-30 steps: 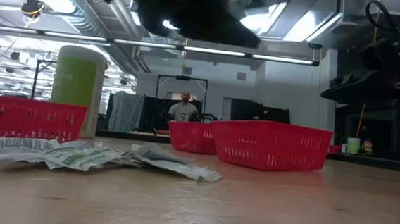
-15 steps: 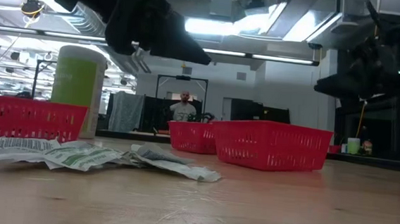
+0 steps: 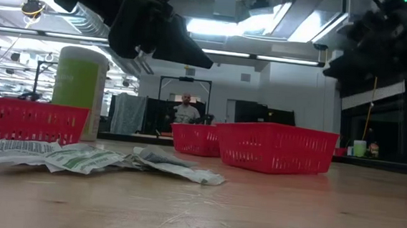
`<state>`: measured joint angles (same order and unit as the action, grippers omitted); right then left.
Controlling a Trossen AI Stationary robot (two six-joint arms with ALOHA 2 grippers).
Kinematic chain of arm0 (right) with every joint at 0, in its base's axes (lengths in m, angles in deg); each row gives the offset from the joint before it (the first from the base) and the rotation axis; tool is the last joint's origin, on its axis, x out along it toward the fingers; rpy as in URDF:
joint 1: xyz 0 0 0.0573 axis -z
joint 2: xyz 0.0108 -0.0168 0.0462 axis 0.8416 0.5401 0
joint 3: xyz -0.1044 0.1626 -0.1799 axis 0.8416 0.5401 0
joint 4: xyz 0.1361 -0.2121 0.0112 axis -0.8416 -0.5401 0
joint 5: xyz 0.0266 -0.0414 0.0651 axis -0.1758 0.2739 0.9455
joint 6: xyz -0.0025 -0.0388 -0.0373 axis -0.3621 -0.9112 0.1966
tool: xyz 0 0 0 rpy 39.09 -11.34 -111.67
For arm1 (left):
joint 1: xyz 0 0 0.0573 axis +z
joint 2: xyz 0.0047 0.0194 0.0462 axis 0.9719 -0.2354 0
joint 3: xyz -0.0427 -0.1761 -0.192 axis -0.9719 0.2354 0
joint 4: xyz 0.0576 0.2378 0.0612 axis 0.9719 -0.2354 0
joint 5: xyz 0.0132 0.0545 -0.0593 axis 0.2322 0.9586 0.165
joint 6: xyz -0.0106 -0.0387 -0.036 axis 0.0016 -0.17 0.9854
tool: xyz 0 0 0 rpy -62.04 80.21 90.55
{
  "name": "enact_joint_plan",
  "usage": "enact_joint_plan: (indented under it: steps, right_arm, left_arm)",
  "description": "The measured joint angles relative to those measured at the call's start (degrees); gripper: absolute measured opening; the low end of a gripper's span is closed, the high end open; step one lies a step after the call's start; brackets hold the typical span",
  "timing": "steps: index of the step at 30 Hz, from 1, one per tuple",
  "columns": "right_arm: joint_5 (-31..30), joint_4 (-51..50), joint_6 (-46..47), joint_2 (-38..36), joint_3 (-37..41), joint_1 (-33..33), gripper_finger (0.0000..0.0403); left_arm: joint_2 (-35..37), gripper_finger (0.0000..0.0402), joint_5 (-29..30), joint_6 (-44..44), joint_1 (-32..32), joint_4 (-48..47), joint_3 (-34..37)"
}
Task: Pick & Place First Aid Supplies
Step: Adjust the red container
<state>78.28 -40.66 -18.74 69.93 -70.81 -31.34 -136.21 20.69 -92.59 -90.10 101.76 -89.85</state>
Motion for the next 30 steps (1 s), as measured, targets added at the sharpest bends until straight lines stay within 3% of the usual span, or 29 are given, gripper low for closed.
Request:
enact_joint_plan:
  steps: [6,15,21,30]
  right_arm:
    - [-3.48,-5.74,5.19,12.22,-8.45,-9.68,0.0126]
    - [-1.21,-11.15,15.12,28.32,-22.19,-26.06,0.0126]
    - [-8.43,-18.97,27.62,35.38,-29.89,-38.86,0.0126]
    - [-15.24,-19.03,48.21,46.26,-32.32,-54.68,0.0126]
  left_arm:
    - [-0.02,0.0001,0.02,0.0,0.0,0.0,0.0]
    - [-0.04,0.0002,0.06,-0.43,0.0,-0.17,0.0]
    - [-0.07,0.0001,0.09,-0.66,0.0,-0.83,0.0]
    - [-0.07,0.001,1.51,-0.68,0.0,-0.74,0.0]
